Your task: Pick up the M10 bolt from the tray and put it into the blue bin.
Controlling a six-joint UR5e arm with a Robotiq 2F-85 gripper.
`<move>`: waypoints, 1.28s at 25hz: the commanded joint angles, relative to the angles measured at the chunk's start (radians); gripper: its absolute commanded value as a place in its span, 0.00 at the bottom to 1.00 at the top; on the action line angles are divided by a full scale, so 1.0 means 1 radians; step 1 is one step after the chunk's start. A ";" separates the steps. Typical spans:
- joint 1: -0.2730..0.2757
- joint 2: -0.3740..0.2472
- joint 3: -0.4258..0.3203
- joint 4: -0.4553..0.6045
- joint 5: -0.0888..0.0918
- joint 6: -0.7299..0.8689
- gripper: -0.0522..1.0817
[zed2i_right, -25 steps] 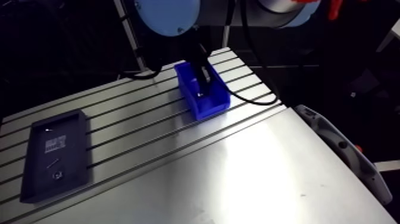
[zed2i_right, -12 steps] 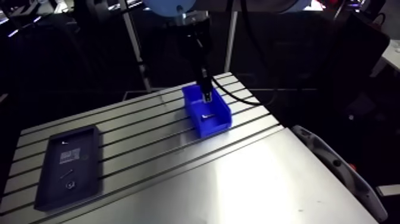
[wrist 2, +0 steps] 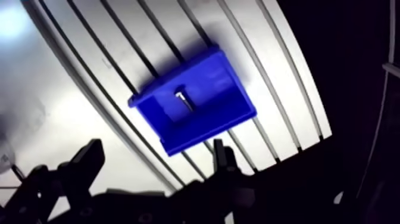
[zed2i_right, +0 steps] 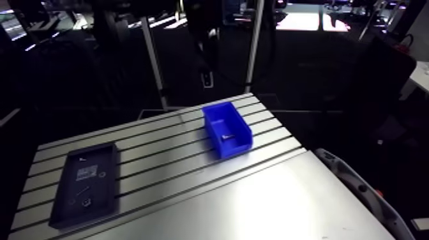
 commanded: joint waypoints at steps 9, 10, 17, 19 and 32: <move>0.194 -0.168 -0.224 0.311 0.132 1.271 0.05; 0.195 -0.170 -0.224 0.319 0.146 1.279 0.05; 0.286 -0.167 -0.238 0.376 0.166 1.320 0.05; 0.289 -0.165 -0.247 0.386 0.152 1.320 0.05; 0.313 -0.139 -0.259 0.377 0.069 1.314 0.06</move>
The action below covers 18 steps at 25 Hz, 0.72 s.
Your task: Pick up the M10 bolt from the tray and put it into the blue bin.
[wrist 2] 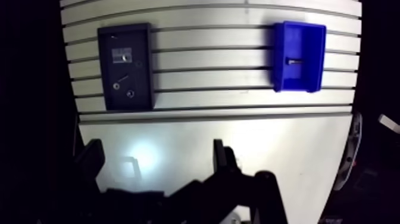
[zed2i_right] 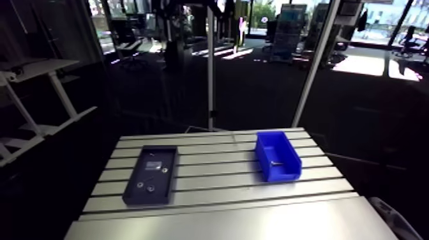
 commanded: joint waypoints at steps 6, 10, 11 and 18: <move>0.027 0.013 -0.001 -0.003 -0.062 0.007 0.06; 0.032 0.010 0.003 -0.015 -0.058 0.010 0.06; 0.033 0.010 0.005 -0.017 -0.056 0.010 0.06; 0.033 0.014 0.009 -0.026 -0.053 0.014 0.06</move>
